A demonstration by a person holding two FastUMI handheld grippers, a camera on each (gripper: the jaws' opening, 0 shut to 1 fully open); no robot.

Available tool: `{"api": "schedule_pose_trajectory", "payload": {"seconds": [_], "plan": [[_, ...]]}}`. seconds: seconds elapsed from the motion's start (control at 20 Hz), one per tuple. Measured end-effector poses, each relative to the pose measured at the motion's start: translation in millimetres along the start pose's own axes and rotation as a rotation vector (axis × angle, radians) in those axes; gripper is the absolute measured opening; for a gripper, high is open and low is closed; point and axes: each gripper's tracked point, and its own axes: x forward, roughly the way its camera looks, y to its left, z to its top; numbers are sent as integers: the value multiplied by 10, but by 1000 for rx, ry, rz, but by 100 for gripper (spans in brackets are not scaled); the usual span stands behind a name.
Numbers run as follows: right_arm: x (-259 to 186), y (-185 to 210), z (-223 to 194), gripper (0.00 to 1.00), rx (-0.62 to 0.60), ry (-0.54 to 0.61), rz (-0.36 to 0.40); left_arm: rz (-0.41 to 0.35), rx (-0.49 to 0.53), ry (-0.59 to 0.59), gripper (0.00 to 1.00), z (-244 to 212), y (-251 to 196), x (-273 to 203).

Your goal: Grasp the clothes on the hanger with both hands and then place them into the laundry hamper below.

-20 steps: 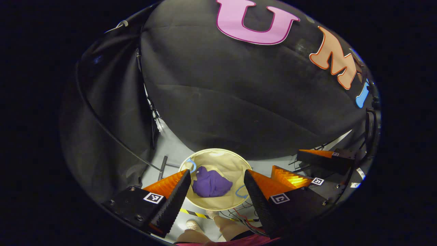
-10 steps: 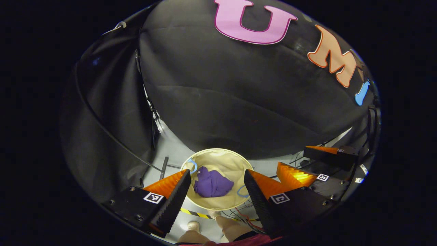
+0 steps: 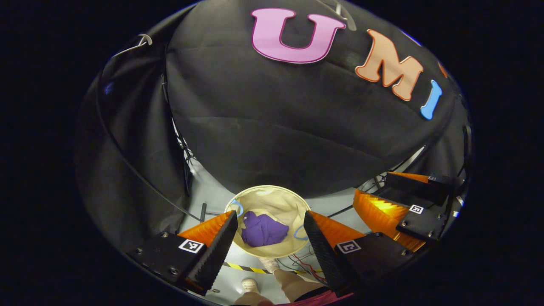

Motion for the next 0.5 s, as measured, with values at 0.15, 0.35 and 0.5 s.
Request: {"api": "schedule_pose_trajectory", "payload": {"seconds": [0.15, 0.35, 0.5], "plan": [[-412, 94, -74, 100, 34, -67, -32, -22, 38, -44, 98, -86, -1, -350], [-1040, 260, -121, 100, 77, -165, -70, -39, 97, -127, 98, -160, 21, -967], [-1626, 377, 11, 100, 86, -288, -81, -43, 136, -242, 97, -69, 11, -1436]]}}
